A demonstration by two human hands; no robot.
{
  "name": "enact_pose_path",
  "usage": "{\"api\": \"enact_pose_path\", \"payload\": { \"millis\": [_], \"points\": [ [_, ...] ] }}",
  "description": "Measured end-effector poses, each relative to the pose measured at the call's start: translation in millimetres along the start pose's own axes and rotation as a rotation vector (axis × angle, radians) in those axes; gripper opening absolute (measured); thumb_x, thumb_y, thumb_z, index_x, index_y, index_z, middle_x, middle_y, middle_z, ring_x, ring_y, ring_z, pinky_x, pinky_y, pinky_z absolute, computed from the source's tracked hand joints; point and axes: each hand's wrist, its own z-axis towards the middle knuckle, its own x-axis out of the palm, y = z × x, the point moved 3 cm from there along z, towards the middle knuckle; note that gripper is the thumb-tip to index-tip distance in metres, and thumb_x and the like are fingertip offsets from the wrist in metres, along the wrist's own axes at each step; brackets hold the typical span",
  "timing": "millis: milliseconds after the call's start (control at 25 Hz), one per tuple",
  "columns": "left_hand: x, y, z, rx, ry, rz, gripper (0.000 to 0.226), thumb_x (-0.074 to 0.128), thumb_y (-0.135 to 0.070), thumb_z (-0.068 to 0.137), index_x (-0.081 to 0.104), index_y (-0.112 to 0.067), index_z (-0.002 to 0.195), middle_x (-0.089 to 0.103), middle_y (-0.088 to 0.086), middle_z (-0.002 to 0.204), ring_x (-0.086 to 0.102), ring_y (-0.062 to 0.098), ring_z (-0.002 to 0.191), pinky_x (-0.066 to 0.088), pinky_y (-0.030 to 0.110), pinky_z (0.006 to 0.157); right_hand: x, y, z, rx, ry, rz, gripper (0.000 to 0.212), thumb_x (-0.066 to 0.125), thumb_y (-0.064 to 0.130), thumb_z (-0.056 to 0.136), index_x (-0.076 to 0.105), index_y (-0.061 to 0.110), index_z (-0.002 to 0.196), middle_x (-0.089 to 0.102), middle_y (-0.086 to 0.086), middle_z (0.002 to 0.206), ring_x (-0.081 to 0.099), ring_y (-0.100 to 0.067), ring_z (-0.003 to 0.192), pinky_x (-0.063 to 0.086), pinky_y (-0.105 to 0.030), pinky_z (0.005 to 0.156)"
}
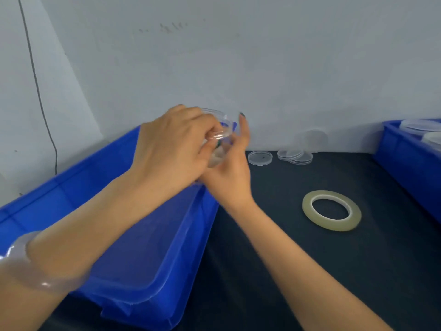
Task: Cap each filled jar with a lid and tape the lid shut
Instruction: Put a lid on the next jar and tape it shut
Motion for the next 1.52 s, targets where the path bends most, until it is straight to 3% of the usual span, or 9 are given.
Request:
{"api": "enact_pose_path", "payload": {
  "millis": [160,280,400,520,640,840,1040,1240,1520],
  "points": [
    [31,-43,10,-0.001,0.229,-0.262,0.02,0.052,-0.042,0.094,0.07,-0.036,0.091,0.068,-0.015,0.082,0.059,0.008,0.082,0.046,0.032,0.063,-72,-46,-20,0.155,0.008,-0.117,0.071,0.077,0.059,0.057,0.039,0.055,0.117,0.066,0.031,0.104,0.066,0.007,0.09,0.058,-0.033,0.075],
    [86,-65,24,-0.048,0.473,-0.303,0.022,0.047,-0.04,0.099,0.063,-0.034,0.086,0.07,-0.017,0.087,0.061,0.007,0.083,0.042,0.026,0.06,-109,-82,-46,0.246,0.081,-0.083,0.072,0.086,0.046,0.059,0.044,0.051,0.117,0.068,0.023,0.106,0.067,0.0,0.099,0.058,-0.037,0.087],
    [150,-70,50,-0.116,0.638,-0.347,0.014,0.047,-0.024,0.1,0.06,-0.021,0.095,0.058,-0.008,0.094,0.055,0.015,0.088,0.047,0.032,0.072,-128,-99,-53,0.233,0.132,-0.089,0.075,0.09,0.029,0.066,0.043,0.043,0.123,0.067,0.024,0.105,0.065,0.003,0.1,0.055,-0.021,0.083],
    [205,-68,55,-0.352,0.804,-0.698,0.026,0.046,-0.014,0.1,0.055,-0.015,0.076,0.053,0.0,0.076,0.05,0.016,0.071,0.04,0.028,0.065,-141,-106,-50,0.247,0.198,-0.049,0.082,0.092,0.028,0.065,0.042,0.033,0.13,0.064,0.016,0.115,0.063,0.006,0.103,0.05,-0.011,0.079],
    [261,-59,29,-0.616,0.739,-0.927,0.026,0.053,-0.016,0.1,0.06,-0.014,0.125,0.061,0.009,0.127,0.058,0.023,0.115,0.043,0.032,0.098,-146,-112,-49,0.238,0.254,-0.069,0.086,0.089,0.047,0.052,0.046,0.034,0.126,0.064,0.015,0.114,0.063,0.004,0.102,0.049,-0.012,0.08],
    [332,-48,11,-0.255,0.659,-0.393,0.062,0.043,-0.018,0.102,0.016,-0.015,0.158,0.008,0.008,0.166,0.003,0.025,0.153,0.003,0.04,0.124,-147,-121,-46,0.237,0.29,-0.009,0.08,0.091,0.033,0.056,0.047,0.033,0.122,0.065,0.026,0.105,0.064,0.004,0.1,0.05,-0.013,0.078],
    [361,-38,33,-0.153,0.695,-0.253,0.069,0.04,-0.033,0.104,0.003,-0.01,0.158,-0.002,0.01,0.167,-0.006,0.026,0.153,-0.003,0.042,0.124,-149,-128,-43,0.248,0.3,0.004,0.076,0.09,0.019,0.06,0.046,0.031,0.122,0.064,0.024,0.105,0.063,0.005,0.101,0.05,-0.013,0.079],
    [347,-39,36,-0.257,0.428,-0.319,0.046,0.054,-0.028,0.099,0.048,-0.01,0.14,0.047,0.014,0.143,0.042,0.033,0.133,0.038,0.041,0.109,-149,-129,-41,0.243,0.308,0.009,0.077,0.09,0.021,0.061,0.046,0.033,0.123,0.062,0.02,0.11,0.062,0.004,0.103,0.05,-0.015,0.082],
    [323,-59,12,-0.181,0.398,-0.324,0.025,0.043,-0.034,0.104,0.058,-0.013,0.104,0.059,0.004,0.108,0.051,0.024,0.102,0.036,0.029,0.083,-147,-124,-42,0.211,0.293,0.014,0.093,0.091,0.035,0.055,0.037,0.029,0.131,0.056,0.012,0.121,0.059,0.005,0.108,0.048,-0.015,0.085]
  ]
}}
